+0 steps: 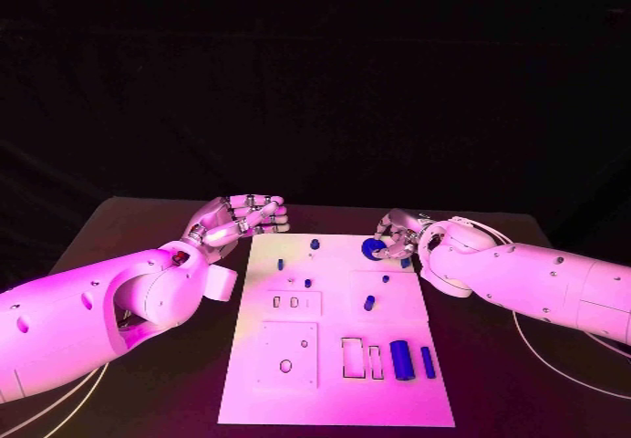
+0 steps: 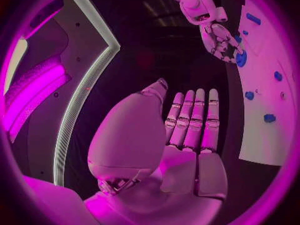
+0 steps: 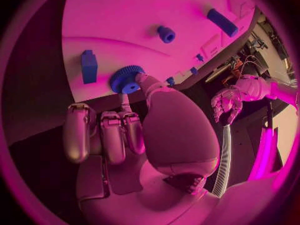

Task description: Assemble the parts on the task board

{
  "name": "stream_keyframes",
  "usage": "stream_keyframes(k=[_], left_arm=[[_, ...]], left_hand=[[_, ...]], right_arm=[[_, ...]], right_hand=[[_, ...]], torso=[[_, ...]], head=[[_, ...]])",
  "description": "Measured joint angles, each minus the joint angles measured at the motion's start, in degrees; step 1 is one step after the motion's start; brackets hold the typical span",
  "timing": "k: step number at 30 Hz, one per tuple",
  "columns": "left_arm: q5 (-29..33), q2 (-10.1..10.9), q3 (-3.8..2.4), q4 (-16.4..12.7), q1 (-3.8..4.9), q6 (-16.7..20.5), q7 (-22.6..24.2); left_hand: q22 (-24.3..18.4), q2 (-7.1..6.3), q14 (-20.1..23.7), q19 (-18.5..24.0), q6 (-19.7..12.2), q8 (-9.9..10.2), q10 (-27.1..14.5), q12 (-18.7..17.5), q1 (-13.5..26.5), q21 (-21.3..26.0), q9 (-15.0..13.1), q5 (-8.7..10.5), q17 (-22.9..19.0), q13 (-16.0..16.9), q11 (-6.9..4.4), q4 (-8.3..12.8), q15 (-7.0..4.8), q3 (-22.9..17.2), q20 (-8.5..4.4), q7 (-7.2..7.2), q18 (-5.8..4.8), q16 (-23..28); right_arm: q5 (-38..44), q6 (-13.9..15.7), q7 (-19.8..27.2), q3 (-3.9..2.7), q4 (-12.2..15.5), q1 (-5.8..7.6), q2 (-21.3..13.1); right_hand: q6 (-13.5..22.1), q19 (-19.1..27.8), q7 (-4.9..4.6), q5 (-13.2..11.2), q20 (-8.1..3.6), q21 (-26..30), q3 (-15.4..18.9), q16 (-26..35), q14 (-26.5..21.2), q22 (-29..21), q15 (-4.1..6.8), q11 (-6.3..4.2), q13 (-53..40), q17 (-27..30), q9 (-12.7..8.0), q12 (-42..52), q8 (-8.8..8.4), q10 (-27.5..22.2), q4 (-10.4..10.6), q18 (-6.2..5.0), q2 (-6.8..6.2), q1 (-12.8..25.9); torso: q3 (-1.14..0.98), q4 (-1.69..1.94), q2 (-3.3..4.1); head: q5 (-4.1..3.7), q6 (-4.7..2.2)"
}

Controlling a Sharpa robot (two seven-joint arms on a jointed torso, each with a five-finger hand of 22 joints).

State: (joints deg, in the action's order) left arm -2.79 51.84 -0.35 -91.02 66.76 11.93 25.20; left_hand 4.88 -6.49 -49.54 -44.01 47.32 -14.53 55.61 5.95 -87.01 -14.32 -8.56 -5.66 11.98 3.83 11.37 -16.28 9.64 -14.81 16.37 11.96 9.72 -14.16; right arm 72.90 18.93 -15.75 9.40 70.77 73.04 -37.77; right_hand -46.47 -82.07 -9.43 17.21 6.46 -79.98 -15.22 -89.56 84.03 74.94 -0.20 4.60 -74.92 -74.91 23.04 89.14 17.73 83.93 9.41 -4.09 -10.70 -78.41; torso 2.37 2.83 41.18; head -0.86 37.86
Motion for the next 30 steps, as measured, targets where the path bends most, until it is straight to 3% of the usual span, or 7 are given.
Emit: stream_keyframes(k=[14,18,30], left_arm=[[-0.63,-0.19,0.0,0.25,0.0,-0.15,-0.29],[-0.82,-0.2,0.0,0.26,0.0,-0.21,-0.36],[-1.61,-0.44,0.0,0.26,-0.01,-0.28,-0.36]], left_hand=[[0.0,-0.25,0.0,0.0,0.0,0.0,0.0,0.0,0.25,0.0,0.05,0.0,0.06,0.0,0.0,0.0,0.0,0.0,0.0,0.0,0.0,0.22],[0.01,-0.25,0.0,0.0,0.0,0.0,0.0,0.0,0.25,0.0,0.05,0.0,0.06,0.0,0.0,0.0,0.0,0.0,0.0,0.0,0.0,0.21],[0.01,-0.25,0.0,0.0,0.0,0.0,0.0,0.01,0.25,-0.01,0.05,0.0,0.05,0.0,0.0,0.0,0.0,0.0,0.0,0.0,0.0,0.21]], right_arm=[[0.44,-0.49,0.18,-0.1,-0.55,0.11,0.36],[1.12,0.04,0.24,-0.03,-0.17,0.04,0.3],[6.42,6.43,0.82,0.08,5.32,0.09,0.34]], right_hand=[[-2.97,-0.21,0.52,-1.04,-0.21,-0.22,-3.84,0.0,0.0,-0.01,0.0,-0.01,0.01,0.01,-0.98,0.36,-0.13,0.01,-0.02,0.58,0.15,0.16],[-4.65,-0.42,0.83,-3.27,-0.42,-0.22,-6.84,0.0,0.0,-0.02,0.0,-0.61,0.01,0.01,-1.39,0.36,-0.46,0.0,-0.46,0.57,0.14,0.15],[-5.58,-0.72,0.88,-4.22,-0.72,-0.57,-9.24,-0.23,0.0,-0.02,0.43,-0.82,0.02,-0.02,-1.37,0.36,-0.92,0.2,-1.35,0.57,-0.19,0.47]], torso=[[-0.07,-0.09,0.02],[-0.07,-0.13,0.01],[-0.1,-0.09,-0.1]], head=[[0.22,0.14],[0.27,0.15],[0.34,-0.16]])
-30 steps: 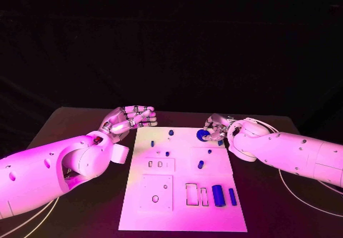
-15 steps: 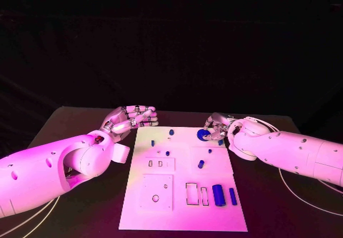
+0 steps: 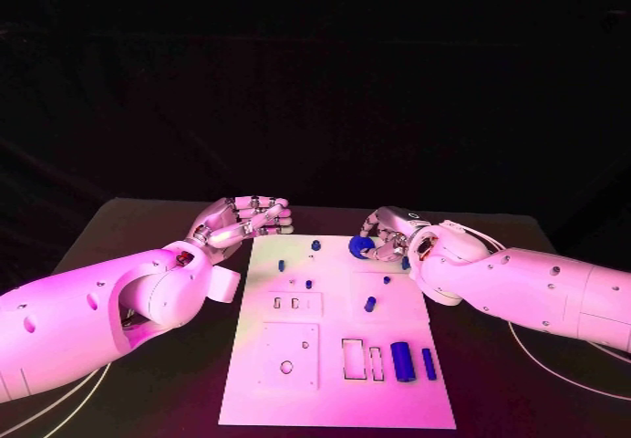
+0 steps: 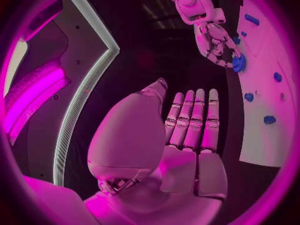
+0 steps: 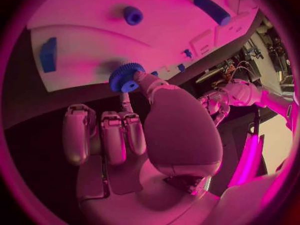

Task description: Assemble the parts on the task board

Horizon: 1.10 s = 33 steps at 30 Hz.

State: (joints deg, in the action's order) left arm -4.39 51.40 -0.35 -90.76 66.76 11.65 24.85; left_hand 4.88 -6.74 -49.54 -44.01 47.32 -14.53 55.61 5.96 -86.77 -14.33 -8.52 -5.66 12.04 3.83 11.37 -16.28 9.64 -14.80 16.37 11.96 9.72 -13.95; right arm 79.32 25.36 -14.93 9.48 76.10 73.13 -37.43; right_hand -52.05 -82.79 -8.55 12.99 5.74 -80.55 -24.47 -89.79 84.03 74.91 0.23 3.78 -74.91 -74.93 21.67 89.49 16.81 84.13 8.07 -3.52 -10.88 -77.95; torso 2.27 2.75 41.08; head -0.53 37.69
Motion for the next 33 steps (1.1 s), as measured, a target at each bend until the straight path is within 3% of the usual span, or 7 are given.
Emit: stream_keyframes(k=[7,15,33], left_arm=[[-0.42,-0.11,0.0,0.0,0.0,-0.01,0.03],[-0.61,-0.16,0.0,-0.02,0.0,-0.02,0.05],[-0.77,-0.16,0.0,-0.13,0.0,-0.03,0.07]], left_hand=[[0.0,0.0,0.0,0.0,0.0,0.0,0.0,0.0,0.0,0.0,-0.01,0.0,0.0,0.0,0.0,0.0,0.0,0.0,0.0,0.0,0.0,0.0],[0.0,0.0,0.0,0.0,0.0,0.0,0.0,0.0,0.0,0.0,-0.01,0.0,0.05,0.0,0.0,0.0,0.0,0.0,0.0,0.0,0.0,0.0],[0.0,0.0,0.0,0.0,0.0,0.0,0.0,-0.26,0.0,-0.02,-0.01,0.0,0.1,0.0,0.0,0.0,0.0,0.0,0.0,0.0,0.0,0.0]], right_arm=[[4.25,3.21,-0.05,-0.04,2.7,0.22,1.93],[7.19,4.42,-0.37,0.0,3.26,-0.03,5.07],[8.77,2.5,-1.37,0.32,-1.67,-2.66,10.93]], right_hand=[[-0.09,0.0,0.09,-0.05,0.0,-0.31,-0.34,0.0,0.0,-0.01,0.0,0.0,0.0,-0.01,0.02,0.24,0.06,0.0,-0.33,0.0,-0.26,-0.26],[-0.57,-0.21,0.17,-0.06,-0.21,-0.31,-0.57,0.0,0.0,0.02,0.0,0.0,0.01,-0.01,0.08,0.24,0.06,0.0,-0.57,0.0,-0.7,0.05],[-0.76,-0.2,0.35,-0.27,-0.21,-0.31,-0.94,0.01,0.0,0.03,0.0,0.0,-0.04,0.0,0.12,0.24,-0.09,0.0,-0.48,0.0,-1.15,0.51]], torso=[[0.1,-0.03,-0.01],[0.1,0.03,0.05],[0.03,0.09,0.25]], head=[[-0.08,-0.22],[-0.07,-0.32],[0.15,-0.41]])
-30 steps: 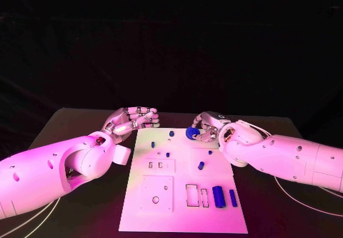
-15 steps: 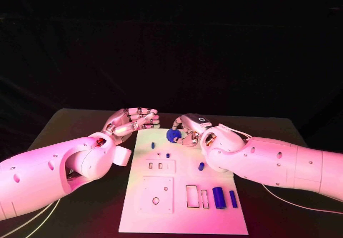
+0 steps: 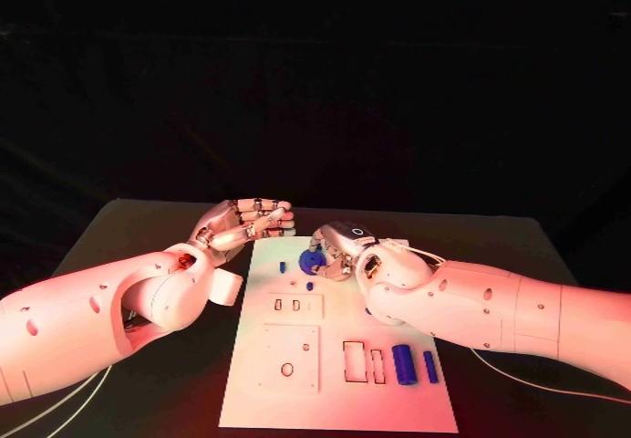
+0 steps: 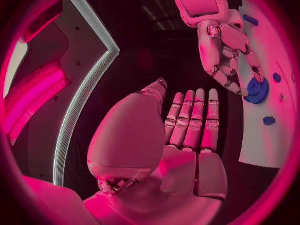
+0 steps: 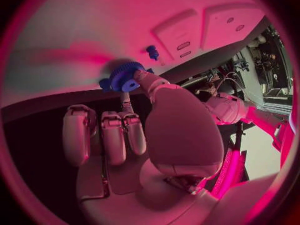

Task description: Assemble the parts on the task board

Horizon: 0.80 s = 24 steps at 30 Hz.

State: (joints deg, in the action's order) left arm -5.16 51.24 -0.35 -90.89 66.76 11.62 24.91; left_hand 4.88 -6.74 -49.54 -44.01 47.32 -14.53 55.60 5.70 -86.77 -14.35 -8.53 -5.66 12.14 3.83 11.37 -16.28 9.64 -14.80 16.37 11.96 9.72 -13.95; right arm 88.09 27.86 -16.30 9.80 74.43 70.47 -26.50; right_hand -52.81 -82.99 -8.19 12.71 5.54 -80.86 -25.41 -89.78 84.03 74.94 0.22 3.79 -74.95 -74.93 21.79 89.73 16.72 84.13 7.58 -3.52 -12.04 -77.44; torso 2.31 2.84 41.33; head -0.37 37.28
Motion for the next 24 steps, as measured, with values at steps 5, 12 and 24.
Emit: stream_keyframes(k=[5,12,24], left_arm=[[-0.02,0.08,0.0,0.0,0.0,0.0,0.0],[-0.04,0.07,0.0,-0.01,0.0,0.0,0.0],[-0.07,0.05,0.0,0.16,0.01,0.0,-0.03]], left_hand=[[0.0,0.0,0.0,0.0,0.0,0.0,0.0,0.0,0.0,0.0,0.0,0.0,0.0,0.0,0.0,0.0,0.0,0.0,0.0,0.0,0.0,0.0],[0.0,0.0,0.0,0.0,0.0,0.0,0.0,0.0,0.0,0.0,0.03,0.0,-0.01,0.0,0.0,0.0,0.0,0.0,0.0,0.0,0.0,0.0],[0.0,0.0,0.0,0.0,0.0,0.0,0.0,0.0,0.0,0.0,0.04,0.0,0.05,0.0,0.0,-0.16,0.0,-0.16,0.0,0.0,0.0,0.0]], right_arm=[[0.06,-0.28,-0.04,-0.09,-0.69,0.0,0.65],[0.1,-0.2,-0.08,-0.12,-1.26,0.0,1.15],[0.1,0.78,-0.92,-0.06,-1.88,-0.09,1.65]], right_hand=[[-0.01,0.0,0.02,-0.01,0.0,0.0,0.0,0.0,0.0,0.0,0.0,0.0,0.0,0.0,0.0,0.0,-0.07,0.0,0.0,0.0,-0.13,0.13],[-0.19,0.0,0.2,-0.11,0.0,0.0,0.0,0.0,0.0,-0.01,0.0,0.0,0.01,0.01,-0.01,0.0,-0.18,0.0,0.0,0.0,-0.37,0.37],[-0.18,0.0,0.21,-0.21,0.0,0.0,-0.15,0.0,0.0,-0.02,0.0,0.0,0.02,0.02,-0.17,0.0,-0.56,0.0,0.16,0.0,-0.37,0.37]], torso=[[0.0,-0.03,-0.02],[-0.08,-0.12,-0.03],[-0.14,-0.15,-0.08]], head=[[0.03,0.19],[-0.01,0.12],[-0.05,0.07]])
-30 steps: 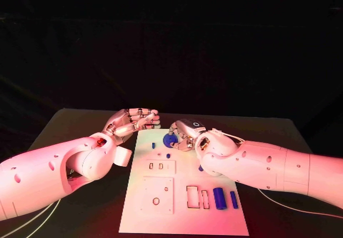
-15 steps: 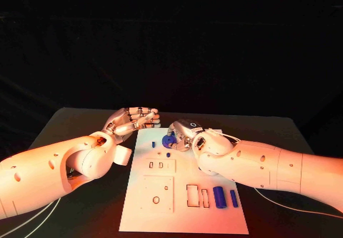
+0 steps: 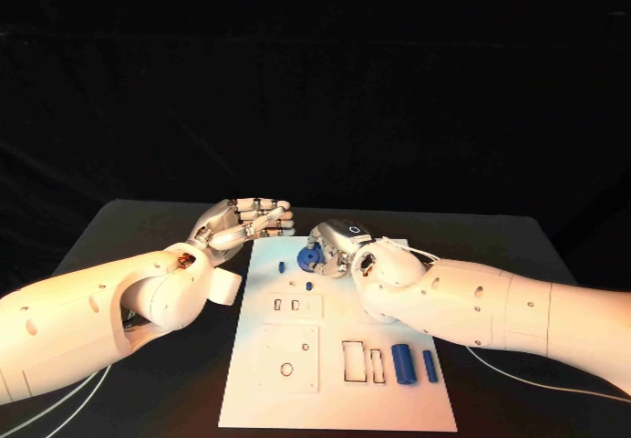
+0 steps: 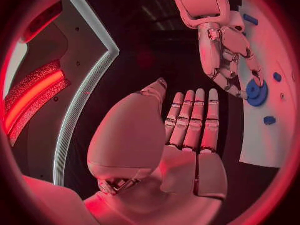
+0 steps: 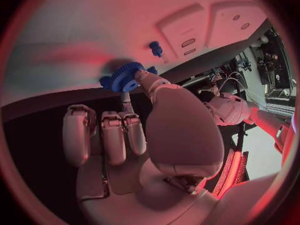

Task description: Assemble the parts on the task board

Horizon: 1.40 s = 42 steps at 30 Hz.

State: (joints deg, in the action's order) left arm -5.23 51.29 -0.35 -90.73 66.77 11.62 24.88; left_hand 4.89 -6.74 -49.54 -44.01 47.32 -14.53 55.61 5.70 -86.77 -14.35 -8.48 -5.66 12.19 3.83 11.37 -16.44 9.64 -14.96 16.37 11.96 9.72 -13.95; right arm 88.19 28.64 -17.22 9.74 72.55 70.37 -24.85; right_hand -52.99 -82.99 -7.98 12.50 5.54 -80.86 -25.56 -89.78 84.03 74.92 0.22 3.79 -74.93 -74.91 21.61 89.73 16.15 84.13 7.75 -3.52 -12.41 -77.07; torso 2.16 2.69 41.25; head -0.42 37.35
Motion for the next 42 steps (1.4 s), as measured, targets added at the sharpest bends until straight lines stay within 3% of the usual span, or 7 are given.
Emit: stream_keyframes(k=[12,17,30,35,42], left_arm=[[-0.01,0.0,0.0,0.02,0.0,0.0,-0.02],[-0.01,-0.01,0.0,0.01,-0.02,0.0,-0.03],[-0.04,-0.05,0.0,0.05,0.0,0.0,-0.11],[-0.04,-0.07,0.0,0.12,0.0,-0.01,-0.14],[-0.05,-0.12,0.0,0.21,0.0,-0.01,-0.21]], left_hand=[[0.0,0.0,0.0,0.0,0.0,0.0,0.0,0.0,0.0,0.0,0.0,0.0,-0.01,0.0,0.0,0.0,0.0,0.0,0.0,0.0,0.0,0.0],[0.0,0.0,0.0,0.0,0.0,0.0,0.0,0.0,0.0,0.0,-0.01,0.0,-0.01,0.0,0.0,0.0,0.0,0.0,0.0,0.0,0.0,0.0],[0.0,0.0,0.0,0.0,0.0,0.0,0.0,0.0,0.0,0.0,-0.01,0.0,0.05,0.0,0.0,0.16,0.0,-0.16,0.0,0.0,0.0,0.22],[0.0,0.0,0.0,0.0,0.0,0.0,0.0,0.0,0.0,0.0,-0.01,0.0,0.04,0.0,0.0,0.16,0.0,-0.15,0.0,0.0,0.0,0.22],[0.0,0.0,0.0,0.0,0.0,0.0,0.0,0.0,0.0,0.0,-0.01,0.0,0.04,0.0,0.0,0.16,0.0,-0.15,0.0,0.0,0.0,0.22]], right_arm=[[0.0,0.71,-0.86,0.1,-0.72,-0.13,0.28],[-0.21,0.38,-0.89,0.12,-1.33,-0.13,0.68],[-1.34,-1.32,-0.73,0.1,-2.5,-0.09,1.21],[-2.26,-2.16,-0.63,0.1,-2.39,-0.08,1.04],[-4.35,-3.69,-0.41,0.03,-1.74,0.01,0.54]], right_hand=[[0.13,0.0,-0.12,-0.01,0.0,0.04,0.0,0.0,0.0,-0.01,0.0,0.0,0.01,0.0,-0.01,0.0,-0.1,0.0,0.0,0.0,-0.24,0.24],[1.62,0.32,-1.02,-1.12,0.32,0.87,-0.34,0.0,0.0,-0.02,0.0,0.0,0.01,0.01,-0.16,-0.89,-1.88,0.0,-0.17,0.0,-0.96,0.97],[2.95,1.15,-1.53,-1.66,0.72,1.76,1.05,0.0,0.0,0.01,-0.43,0.42,0.02,0.01,-0.47,-2.38,-3.86,0.0,0.12,-0.01,-1.83,2.53],[2.95,1.15,-1.53,-1.66,0.72,2.04,4.25,0.0,0.0,0.02,-0.43,0.62,0.02,-0.03,-0.17,-2.38,-4.49,-0.2,2.5,-0.01,-0.34,5.39],[2.75,1.15,-1.15,-1.66,0.72,2.09,5.12,0.0,0.0,0.02,-0.43,0.62,0.02,-0.03,0.27,-2.13,-4.76,-0.2,5.53,0.0,1.99,8.09]], torso=[[0.05,0.02,-0.01],[0.07,0.05,-0.01],[0.1,0.08,-0.01],[0.12,0.08,-0.03],[0.12,0.05,-0.04]], head=[[-0.01,-0.06],[-0.01,-0.07],[0.04,-0.01],[0.04,-0.05],[0.07,-0.05]])
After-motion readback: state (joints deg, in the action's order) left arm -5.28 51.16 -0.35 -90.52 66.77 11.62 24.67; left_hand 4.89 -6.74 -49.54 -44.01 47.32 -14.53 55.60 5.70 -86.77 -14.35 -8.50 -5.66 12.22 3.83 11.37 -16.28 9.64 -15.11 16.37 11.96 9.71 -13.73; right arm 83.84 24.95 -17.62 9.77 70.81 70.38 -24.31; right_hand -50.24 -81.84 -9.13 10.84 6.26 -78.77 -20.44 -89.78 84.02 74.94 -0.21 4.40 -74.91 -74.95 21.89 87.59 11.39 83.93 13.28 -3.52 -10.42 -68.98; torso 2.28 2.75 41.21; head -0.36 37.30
